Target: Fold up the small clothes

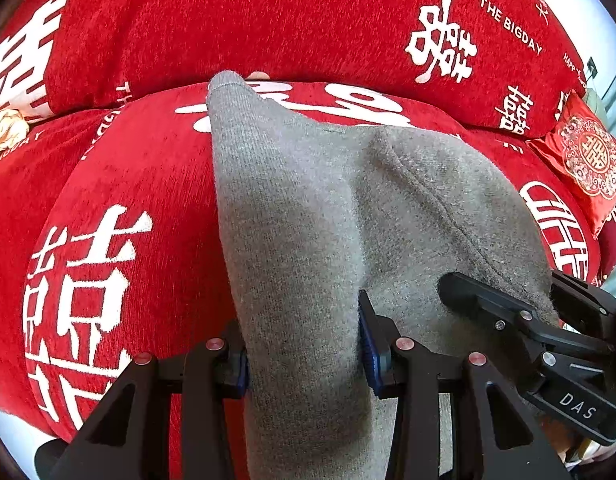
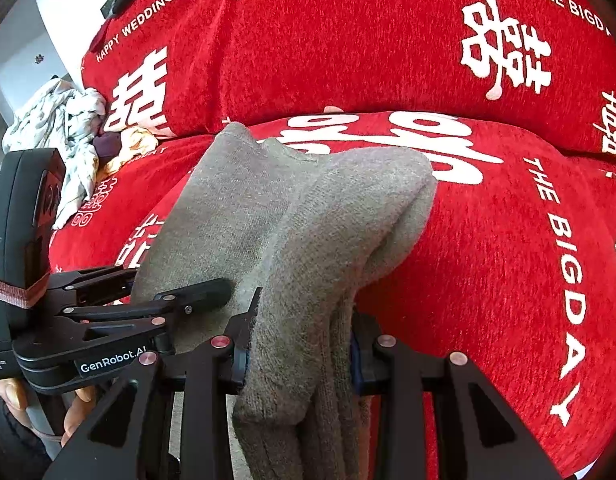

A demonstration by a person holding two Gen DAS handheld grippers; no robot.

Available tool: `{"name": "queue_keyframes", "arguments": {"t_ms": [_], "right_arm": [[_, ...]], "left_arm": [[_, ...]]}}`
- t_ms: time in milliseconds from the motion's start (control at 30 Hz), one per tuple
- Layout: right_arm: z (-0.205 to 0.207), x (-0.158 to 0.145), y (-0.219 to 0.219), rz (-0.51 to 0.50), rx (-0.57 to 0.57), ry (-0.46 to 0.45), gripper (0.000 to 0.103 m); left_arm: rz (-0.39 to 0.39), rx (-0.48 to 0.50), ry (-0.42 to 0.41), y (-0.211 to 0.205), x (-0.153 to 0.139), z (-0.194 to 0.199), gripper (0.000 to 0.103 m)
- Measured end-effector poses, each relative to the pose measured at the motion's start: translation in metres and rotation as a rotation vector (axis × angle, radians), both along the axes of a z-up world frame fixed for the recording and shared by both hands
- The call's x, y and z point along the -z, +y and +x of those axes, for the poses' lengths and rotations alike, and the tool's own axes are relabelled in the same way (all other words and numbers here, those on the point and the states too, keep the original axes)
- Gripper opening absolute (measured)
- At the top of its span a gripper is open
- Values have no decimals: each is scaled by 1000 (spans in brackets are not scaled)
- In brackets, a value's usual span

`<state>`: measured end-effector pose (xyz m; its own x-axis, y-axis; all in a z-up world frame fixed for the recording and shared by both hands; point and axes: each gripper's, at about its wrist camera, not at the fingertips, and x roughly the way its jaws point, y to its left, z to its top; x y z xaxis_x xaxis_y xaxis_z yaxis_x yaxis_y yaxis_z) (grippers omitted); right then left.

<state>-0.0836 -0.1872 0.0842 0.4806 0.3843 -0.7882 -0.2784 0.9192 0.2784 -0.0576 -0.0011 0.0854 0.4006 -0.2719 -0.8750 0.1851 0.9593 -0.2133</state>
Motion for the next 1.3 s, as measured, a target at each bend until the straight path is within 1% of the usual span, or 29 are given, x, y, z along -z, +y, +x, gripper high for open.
{"name": "queue_keyframes", "arguments": {"t_ms": [100,133,167,200,233,267,300,333,367,433,467,567,633,667,733,767,833,933,1000,1033,1067,1133,1167,1233,1300], "right_arm": [[2,7,-5,8,9,16,37],[3,11,-8,13,13,26,38],[4,17,-13,24,19,44,39],[5,23,-17,36,25,59,40],[6,27,-20,47,29,69,43],[7,31,-25,63,35,78,50],[8,34,-30,81,46,88,52],[9,37,-35,94,54,95,58],[9,39,-41,107,64,103,61],[9,37,-51,118,96,108,66],[8,35,-54,117,108,103,66],[9,16,-62,92,143,46,66],[16,3,-61,81,146,4,66],[23,-3,-58,85,132,-9,66],[37,-9,-51,94,91,-22,66],[48,-8,-44,108,49,-11,66],[68,1,-31,127,-6,44,66],[93,25,-22,81,-8,121,66],[107,42,-24,71,-1,161,66],[111,45,-27,93,-1,158,66],[113,46,-28,106,0,161,66],[116,45,-29,111,0,180,66],[114,40,-28,94,4,178,65],[101,26,-31,94,-4,150,66],[73,6,-29,131,-72,96,66]], "left_arm": [[-2,6,-4,2,4,-2,45],[-8,4,-1,5,6,-2,49],[-14,-3,2,7,8,-2,55],[-18,-7,3,9,9,-2,58],[-23,-9,3,11,10,-3,63],[-23,-11,2,13,11,-4,69],[-15,-18,-2,15,12,-5,73],[-4,-27,-4,16,12,-6,84],[9,-36,-6,18,12,-6,87],[-16,-42,9,28,10,-8,87],[-25,-56,12,33,8,-9,87],[-23,-112,-15,47,-6,-5,87],[-20,-118,-10,48,-10,7,87],[-6,-115,-6,45,-11,15,87],[52,-114,7,35,-7,35,87],[74,-114,20,30,-5,45,87],[127,-120,43,24,5,67,87],[177,-140,96,25,24,89,87],[172,-149,126,29,36,99,88],[170,-154,136,31,41,102,95],[178,-164,135,32,43,104,101],[180,-158,134,33,43,106,101],[178,-161,133,34,40,104,101],[156,-173,106,37,27,91,101],[113,-141,61,35,10,66,101]]}}
